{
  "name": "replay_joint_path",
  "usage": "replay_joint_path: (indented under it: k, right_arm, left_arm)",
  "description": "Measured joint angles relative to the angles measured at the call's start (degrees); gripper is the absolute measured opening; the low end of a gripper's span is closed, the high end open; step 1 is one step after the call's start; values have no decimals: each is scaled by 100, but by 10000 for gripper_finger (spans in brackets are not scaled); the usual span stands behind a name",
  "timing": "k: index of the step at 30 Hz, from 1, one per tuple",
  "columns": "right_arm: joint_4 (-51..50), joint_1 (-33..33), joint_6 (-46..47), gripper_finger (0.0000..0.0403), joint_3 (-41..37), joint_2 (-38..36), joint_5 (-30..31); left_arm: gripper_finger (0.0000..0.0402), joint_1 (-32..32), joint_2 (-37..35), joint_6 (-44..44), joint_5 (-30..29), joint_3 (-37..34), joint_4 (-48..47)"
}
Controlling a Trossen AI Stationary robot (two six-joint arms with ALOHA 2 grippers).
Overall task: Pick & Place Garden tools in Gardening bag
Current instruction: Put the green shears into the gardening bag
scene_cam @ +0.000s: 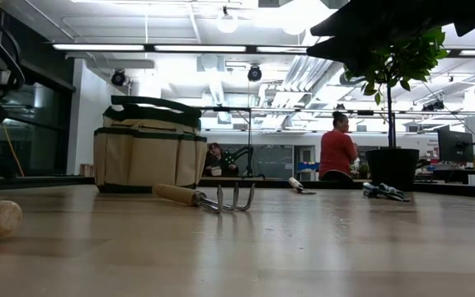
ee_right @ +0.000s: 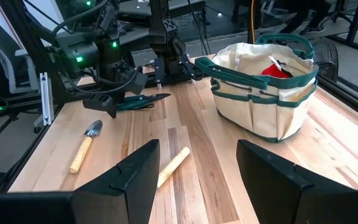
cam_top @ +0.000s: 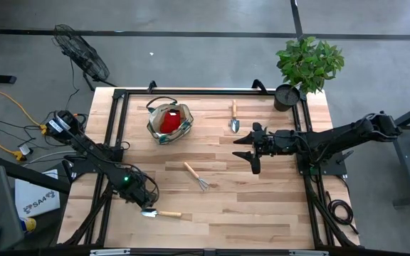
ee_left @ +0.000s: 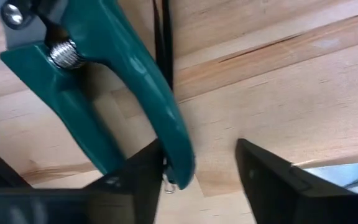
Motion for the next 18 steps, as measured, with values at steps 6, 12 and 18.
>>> replay_joint_path:
  k: [6, 12, 18]
  right_arm:
    - [-1, -1, 0, 206, 0, 0, 1]
    - [-1, -1, 0, 206, -1, 0, 2]
    - [-2, -2, 0, 206, 0, 0, 2]
  left_arm:
    - [78, 0, 4, 209, 9, -1, -80]
    - [42, 2, 7, 947, 72, -2, -141]
    - [42, 0, 29, 2136, 78, 103, -449]
